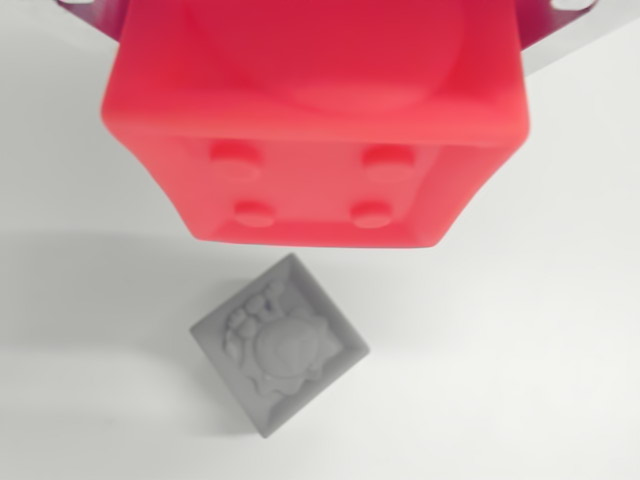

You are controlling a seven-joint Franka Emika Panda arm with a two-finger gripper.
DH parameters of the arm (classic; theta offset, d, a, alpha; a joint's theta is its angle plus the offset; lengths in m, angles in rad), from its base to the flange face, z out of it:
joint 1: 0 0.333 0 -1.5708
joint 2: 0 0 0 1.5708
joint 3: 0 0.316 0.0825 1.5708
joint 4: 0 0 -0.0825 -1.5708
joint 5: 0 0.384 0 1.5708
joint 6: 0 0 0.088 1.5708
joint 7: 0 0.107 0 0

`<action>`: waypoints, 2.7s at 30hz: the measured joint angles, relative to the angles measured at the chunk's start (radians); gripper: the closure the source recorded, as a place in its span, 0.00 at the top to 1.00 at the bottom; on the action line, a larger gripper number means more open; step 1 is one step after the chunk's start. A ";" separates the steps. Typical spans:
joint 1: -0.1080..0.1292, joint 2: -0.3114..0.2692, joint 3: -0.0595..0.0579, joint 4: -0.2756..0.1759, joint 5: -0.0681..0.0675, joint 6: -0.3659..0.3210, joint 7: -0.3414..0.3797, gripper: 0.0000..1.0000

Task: Destack cube

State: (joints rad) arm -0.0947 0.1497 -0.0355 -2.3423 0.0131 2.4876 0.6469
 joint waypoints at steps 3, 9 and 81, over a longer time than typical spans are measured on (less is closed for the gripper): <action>0.000 -0.003 0.000 -0.005 0.000 0.002 0.020 0.00; 0.001 -0.008 0.000 -0.015 0.000 0.006 0.063 0.00; 0.013 -0.072 0.000 -0.124 -0.004 0.052 0.570 0.00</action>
State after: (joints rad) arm -0.0819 0.0779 -0.0352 -2.4666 0.0093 2.5399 1.2168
